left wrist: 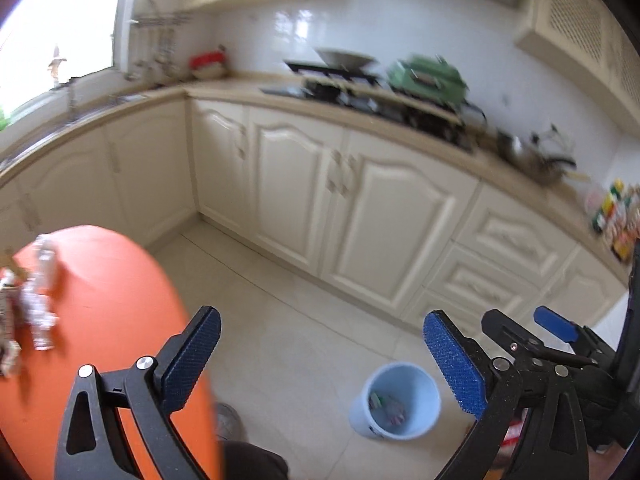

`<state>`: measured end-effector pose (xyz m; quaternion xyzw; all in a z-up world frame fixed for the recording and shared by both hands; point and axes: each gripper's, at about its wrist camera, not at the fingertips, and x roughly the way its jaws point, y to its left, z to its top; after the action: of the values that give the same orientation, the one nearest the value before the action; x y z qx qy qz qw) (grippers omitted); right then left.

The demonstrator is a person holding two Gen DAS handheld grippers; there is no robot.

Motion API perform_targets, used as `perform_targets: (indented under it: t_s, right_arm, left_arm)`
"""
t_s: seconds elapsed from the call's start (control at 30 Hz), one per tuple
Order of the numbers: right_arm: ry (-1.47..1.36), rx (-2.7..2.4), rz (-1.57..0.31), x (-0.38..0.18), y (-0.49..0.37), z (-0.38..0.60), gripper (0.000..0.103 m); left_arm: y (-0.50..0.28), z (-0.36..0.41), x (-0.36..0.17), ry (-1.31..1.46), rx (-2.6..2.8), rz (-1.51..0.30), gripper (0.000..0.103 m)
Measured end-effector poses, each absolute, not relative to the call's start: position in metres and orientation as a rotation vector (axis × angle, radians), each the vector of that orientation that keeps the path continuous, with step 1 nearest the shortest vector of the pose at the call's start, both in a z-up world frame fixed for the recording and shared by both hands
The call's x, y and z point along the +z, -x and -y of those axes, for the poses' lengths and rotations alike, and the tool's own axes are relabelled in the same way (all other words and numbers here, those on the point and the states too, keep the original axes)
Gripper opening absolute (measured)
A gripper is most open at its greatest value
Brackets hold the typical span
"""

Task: Collect trash
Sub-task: 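Move both tools back to the trash pile on the table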

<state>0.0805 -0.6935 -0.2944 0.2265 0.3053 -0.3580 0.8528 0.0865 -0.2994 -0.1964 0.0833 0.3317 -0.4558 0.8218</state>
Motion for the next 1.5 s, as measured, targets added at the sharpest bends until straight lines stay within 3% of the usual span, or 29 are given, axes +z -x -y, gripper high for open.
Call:
perform_targets:
  t_s: [0.47,0.73,1.17,1.5]
  right_arm:
    - [-0.297,-0.438,-0.489,-0.199,-0.197,0.561,0.103]
    - [-0.235,-0.273,-0.448,-0.173,-0.246,0.493,0.103]
    - [-0.173,-0.109,-0.438,-0.164,-0.291,0.422,0.103]
    - [-0.135,-0.077,-0.514,-0.187,-0.322,0.405,0.103]
  left_arm:
    - [-0.069,0.069,-0.129,-0.03,-0.64,-0.533,0.102]
    - [-0.036,-0.007,-0.111,0.007,-0.48,-0.496,0.102]
    - [-0.004,-0.056,-0.106,0.047,-0.282,-0.471,0.102]
    - [-0.049,-0.062,-0.127,0.054,-0.21,-0.538,0.102]
